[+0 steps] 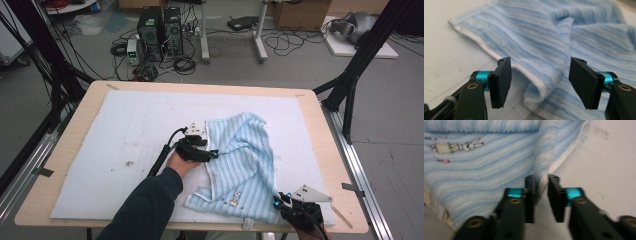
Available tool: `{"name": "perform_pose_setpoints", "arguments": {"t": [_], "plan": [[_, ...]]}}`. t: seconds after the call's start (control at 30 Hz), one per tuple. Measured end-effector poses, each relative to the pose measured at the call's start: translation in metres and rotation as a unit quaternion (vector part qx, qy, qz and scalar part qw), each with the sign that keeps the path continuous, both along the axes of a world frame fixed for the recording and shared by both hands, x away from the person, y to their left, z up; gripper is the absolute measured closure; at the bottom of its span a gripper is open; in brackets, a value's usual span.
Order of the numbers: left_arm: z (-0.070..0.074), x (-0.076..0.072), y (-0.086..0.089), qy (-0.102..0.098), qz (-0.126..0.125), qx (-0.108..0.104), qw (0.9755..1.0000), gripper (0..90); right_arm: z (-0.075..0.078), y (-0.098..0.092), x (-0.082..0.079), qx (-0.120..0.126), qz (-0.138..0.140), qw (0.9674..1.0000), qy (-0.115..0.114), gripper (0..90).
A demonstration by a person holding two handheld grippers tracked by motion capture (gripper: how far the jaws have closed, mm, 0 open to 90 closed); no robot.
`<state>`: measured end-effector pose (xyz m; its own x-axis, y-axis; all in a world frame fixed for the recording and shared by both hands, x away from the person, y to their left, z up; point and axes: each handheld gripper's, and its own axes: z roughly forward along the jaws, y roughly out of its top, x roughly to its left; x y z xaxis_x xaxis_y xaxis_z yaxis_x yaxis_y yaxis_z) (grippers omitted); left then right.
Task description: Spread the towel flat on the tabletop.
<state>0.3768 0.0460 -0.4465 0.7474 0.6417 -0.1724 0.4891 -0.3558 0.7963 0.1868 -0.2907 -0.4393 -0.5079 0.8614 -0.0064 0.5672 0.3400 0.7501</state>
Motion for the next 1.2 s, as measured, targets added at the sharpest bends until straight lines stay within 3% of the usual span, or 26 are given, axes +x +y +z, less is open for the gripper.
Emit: {"name": "perform_pose_setpoints", "arguments": {"t": [0.1, 0.17, 0.27, 0.47, 0.83, 0.97, 1.07, 1.13, 1.2], "plan": [[-0.004, 0.0, -0.002, -0.019, 0.005, 0.029, 0.9994, 52.1, 0.003, -0.002, 0.001, 0.013, -0.01, 0.9998, -0.011, 60.2], [-0.003, 0.0, -0.002, -0.037, 0.002, 0.044, 0.9983, 78.8, 0.005, -0.002, 0.003, 0.02, -0.011, 0.9996, -0.018, 59.3], [-0.002, 0.005, 0.005, -0.057, 0.03, 0.066, 0.9957, 84.3, 0.006, 0.0, 0.008, 0.024, -0.012, 0.9994, -0.022, 57.9], [0.002, 0.021, 0.037, -0.045, 0.087, 0.041, 0.9943, 84.5, 0.002, 0.008, 0.021, 0.026, -0.001, 0.9995, -0.015, 56.6], [0.005, 0.032, 0.096, -0.046, 0.138, 0.052, 0.9879, 84.3, 0.008, 0.028, 0.043, 0.047, 0.025, 0.9984, -0.021, 54.8], [0.004, 0.035, 0.109, -0.049, 0.154, 0.048, 0.9857, 84.2, 0.011, 0.034, 0.055, 0.056, 0.03, 0.9977, -0.024, 53.8], [0.002, 0.036, 0.111, -0.046, 0.16, 0.033, 0.9856, 83.0, 0.014, 0.04, 0.065, 0.062, 0.03, 0.9973, -0.024, 53.3], [0.001, 0.035, 0.111, -0.036, 0.161, 0.021, 0.986, 73.2, 0.017, 0.045, 0.074, 0.062, 0.035, 0.9971, -0.027, 53.1], [0.001, 0.033, 0.111, -0.023, 0.174, 0.007, 0.9844, 52.6, 0.019, 0.052, 0.086, 0.057, 0.041, 0.9972, -0.025, 52.4]]}}
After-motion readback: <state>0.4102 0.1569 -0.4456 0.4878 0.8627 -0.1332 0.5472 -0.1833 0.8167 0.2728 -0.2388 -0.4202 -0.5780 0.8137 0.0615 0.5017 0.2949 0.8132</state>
